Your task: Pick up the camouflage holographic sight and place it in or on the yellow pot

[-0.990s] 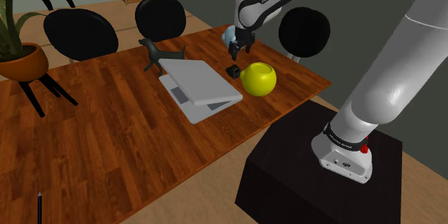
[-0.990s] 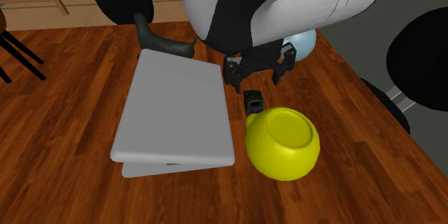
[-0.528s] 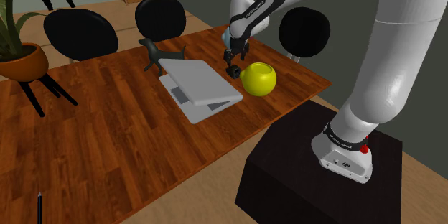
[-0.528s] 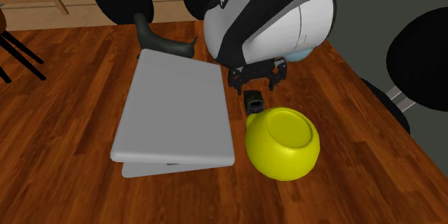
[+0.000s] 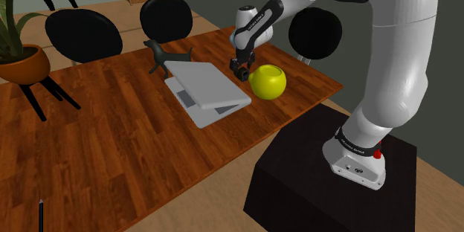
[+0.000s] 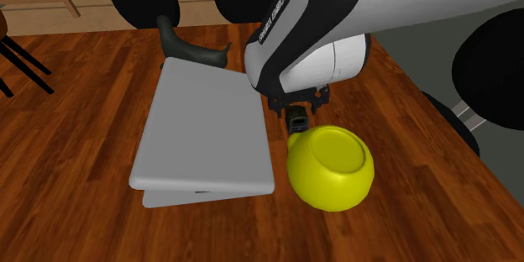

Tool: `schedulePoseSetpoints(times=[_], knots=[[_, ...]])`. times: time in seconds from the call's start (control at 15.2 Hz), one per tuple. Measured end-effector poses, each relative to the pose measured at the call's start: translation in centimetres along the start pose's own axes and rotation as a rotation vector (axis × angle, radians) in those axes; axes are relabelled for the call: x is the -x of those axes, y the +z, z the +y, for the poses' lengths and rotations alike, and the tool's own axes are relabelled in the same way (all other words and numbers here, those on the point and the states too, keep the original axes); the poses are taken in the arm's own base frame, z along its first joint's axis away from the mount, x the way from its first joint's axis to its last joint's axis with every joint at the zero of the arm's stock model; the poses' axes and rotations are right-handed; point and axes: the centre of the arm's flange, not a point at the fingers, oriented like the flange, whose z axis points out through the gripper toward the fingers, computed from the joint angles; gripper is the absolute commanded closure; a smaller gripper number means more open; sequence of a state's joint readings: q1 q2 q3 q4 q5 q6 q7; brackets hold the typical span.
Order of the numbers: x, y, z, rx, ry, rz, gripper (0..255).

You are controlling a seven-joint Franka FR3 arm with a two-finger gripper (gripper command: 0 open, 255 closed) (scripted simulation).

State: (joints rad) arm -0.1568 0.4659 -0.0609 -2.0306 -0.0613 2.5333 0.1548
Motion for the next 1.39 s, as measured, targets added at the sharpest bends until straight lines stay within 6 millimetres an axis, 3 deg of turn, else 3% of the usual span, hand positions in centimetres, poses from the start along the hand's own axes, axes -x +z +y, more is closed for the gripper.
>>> schedulePoseSetpoints(times=[0.2,0.53,0.59,1.39], knots=[[-0.03,1.26,0.21,0.000,0.000,0.000,0],[-0.03,1.40,0.16,0.000,0.000,0.000,0],[-0.03,1.40,0.16,0.000,0.000,0.000,255],[-0.01,0.80,0.21,0.000,0.000,0.000,255]])
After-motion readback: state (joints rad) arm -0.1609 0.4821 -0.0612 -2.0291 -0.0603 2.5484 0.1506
